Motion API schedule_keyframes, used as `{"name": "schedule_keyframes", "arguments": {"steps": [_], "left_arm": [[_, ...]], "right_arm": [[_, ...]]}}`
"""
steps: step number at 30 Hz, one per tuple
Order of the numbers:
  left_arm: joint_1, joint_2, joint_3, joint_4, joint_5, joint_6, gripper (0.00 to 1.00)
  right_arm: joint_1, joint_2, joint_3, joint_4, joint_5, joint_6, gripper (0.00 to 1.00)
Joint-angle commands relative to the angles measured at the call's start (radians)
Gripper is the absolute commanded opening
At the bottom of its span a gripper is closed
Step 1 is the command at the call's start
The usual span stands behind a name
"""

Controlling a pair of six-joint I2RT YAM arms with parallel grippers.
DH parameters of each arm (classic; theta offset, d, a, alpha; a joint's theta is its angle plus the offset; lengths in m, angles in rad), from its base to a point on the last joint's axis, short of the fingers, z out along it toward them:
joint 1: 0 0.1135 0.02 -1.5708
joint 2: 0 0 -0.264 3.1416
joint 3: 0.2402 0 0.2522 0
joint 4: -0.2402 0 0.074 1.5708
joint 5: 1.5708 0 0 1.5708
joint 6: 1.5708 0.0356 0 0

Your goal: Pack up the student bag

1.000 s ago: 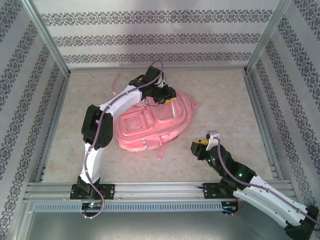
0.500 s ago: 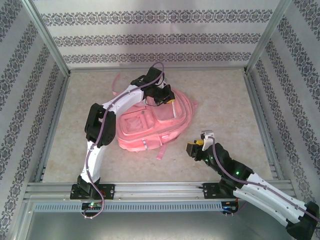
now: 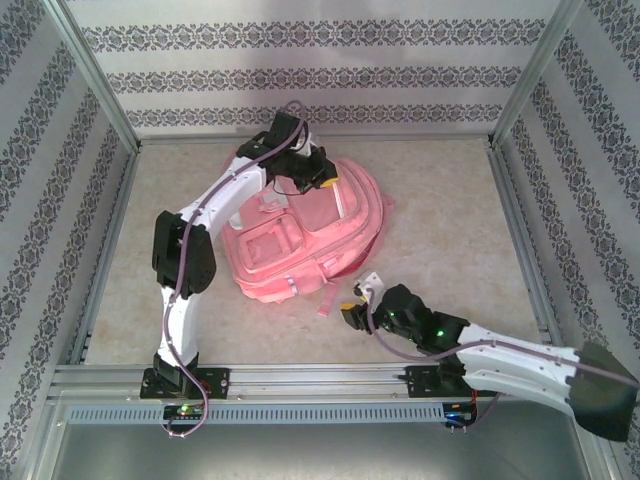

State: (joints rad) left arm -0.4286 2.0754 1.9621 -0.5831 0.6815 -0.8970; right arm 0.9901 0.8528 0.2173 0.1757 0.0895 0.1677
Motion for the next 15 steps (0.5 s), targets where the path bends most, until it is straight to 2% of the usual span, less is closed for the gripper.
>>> {"name": "schedule_keyframes", "arguments": {"steps": [1, 7, 15], "left_arm": [[0.019, -0.081, 0.007, 0.009, 0.05, 0.03, 0.0], [0.035, -0.12, -0.053, 0.035, 0.087, 0.024, 0.0], [0.042, -0.138, -0.08, 0.056, 0.117, 0.022, 0.0]], "right_arm": [[0.022, 0.096, 0.004, 0.163, 0.073, -0.156, 0.52], [0.023, 0.247, -0.018, 0.368, 0.125, -0.301, 0.51], [0.025, 0.468, -0.044, 0.655, 0.121, -0.448, 0.48]]}}
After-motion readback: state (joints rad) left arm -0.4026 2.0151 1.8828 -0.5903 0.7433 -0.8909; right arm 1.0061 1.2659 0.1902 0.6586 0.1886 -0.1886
